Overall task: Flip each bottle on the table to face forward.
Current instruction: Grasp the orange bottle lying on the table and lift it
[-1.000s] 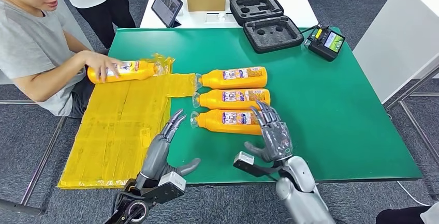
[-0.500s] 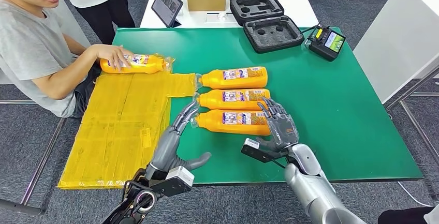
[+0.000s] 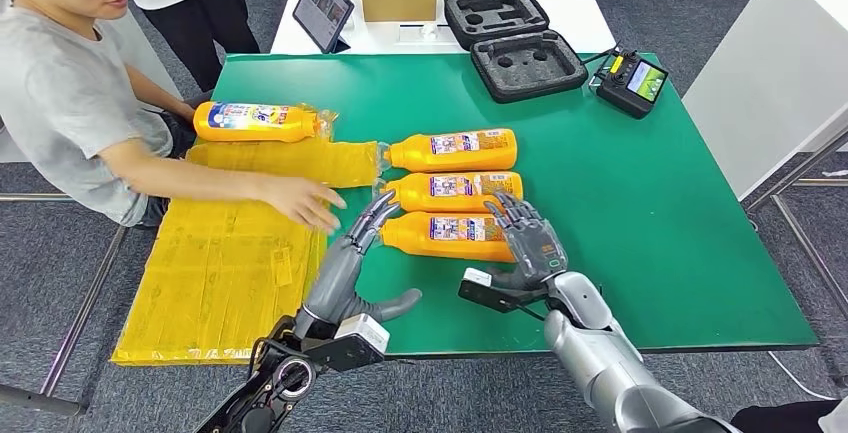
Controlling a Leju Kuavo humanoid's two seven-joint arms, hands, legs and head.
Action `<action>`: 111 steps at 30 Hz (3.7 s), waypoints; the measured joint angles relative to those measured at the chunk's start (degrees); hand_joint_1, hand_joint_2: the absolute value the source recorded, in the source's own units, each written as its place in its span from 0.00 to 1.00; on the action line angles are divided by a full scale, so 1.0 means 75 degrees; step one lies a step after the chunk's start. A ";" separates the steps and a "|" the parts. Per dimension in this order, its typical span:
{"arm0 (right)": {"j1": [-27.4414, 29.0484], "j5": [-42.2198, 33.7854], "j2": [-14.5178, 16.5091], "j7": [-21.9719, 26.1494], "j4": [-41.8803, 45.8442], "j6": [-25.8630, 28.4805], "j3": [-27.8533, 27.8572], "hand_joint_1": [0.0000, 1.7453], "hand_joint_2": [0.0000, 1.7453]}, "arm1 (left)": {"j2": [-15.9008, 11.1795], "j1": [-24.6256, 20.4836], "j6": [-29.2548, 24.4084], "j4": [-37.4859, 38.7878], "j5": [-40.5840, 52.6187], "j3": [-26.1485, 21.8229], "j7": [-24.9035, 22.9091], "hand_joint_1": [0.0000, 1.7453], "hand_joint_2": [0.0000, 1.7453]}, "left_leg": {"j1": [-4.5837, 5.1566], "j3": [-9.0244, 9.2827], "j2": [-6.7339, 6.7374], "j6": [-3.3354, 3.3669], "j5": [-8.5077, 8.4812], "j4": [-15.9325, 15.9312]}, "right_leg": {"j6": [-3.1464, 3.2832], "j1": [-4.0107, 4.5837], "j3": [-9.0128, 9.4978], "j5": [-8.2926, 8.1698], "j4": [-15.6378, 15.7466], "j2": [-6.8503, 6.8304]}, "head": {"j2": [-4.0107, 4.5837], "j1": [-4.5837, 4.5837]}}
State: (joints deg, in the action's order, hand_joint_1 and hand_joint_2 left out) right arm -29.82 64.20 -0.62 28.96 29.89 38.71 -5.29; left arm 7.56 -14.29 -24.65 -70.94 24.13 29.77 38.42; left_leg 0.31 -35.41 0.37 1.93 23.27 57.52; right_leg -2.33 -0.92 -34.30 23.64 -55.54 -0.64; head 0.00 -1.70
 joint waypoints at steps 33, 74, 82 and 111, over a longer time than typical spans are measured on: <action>-0.0358 -0.0050 0.0286 -0.0104 -0.0704 -0.0780 -0.0396 0.02 1.00 | 0.0120 -0.0160 -0.0282 0.0282 -0.0209 0.0036 0.0126 0.00 1.00 | 0.0000 0.0006 0.0001 0.0000 0.0000 0.0000 | 0.0000 0.0000 0.0002 0.0000 0.0000 0.0001 | 0.0000 0.0001; -0.0871 -0.2097 0.0277 0.0736 -0.1045 -0.4320 0.0570 1.00 1.00 | 0.0129 -0.0212 -0.0774 0.0318 -0.0845 0.0154 0.0207 0.00 1.00 | -0.0004 0.0143 0.0046 -0.0009 0.0017 -0.0003 | 0.0016 0.0012 0.0113 -0.0011 0.0006 0.0049 | 0.0000 0.0003; -0.0772 -0.2763 0.0415 0.1396 -0.1030 -0.4925 0.0797 1.00 1.00 | 0.0076 -0.0127 -0.1800 -0.0442 -0.2205 0.0255 0.0227 0.00 1.00 | -0.0010 0.0147 0.0054 -0.0012 0.0016 -0.0004 | 0.0022 0.0019 0.0113 -0.0015 0.0005 0.0058 | 0.0000 0.0003; 0.1336 -0.7101 0.0589 0.1493 0.2291 -0.4229 -0.0830 1.00 1.00 | 0.0869 0.0620 -0.0763 0.0506 -0.4938 -0.0631 0.0222 0.00 1.00 | -0.0008 0.0009 0.0036 -0.0009 0.0009 -0.0001 | 0.0020 0.0014 -0.0004 -0.0014 0.0003 0.0037 | 0.0000 0.0001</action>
State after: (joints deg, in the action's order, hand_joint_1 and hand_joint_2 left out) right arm -19.80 10.94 3.80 40.15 47.07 6.99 -11.51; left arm 14.08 -9.65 -30.37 -67.14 -12.90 25.04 40.09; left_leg 0.25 -35.34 0.64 1.86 23.34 57.51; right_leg -2.18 -0.82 -34.33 23.53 -55.52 -0.36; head 0.00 -1.69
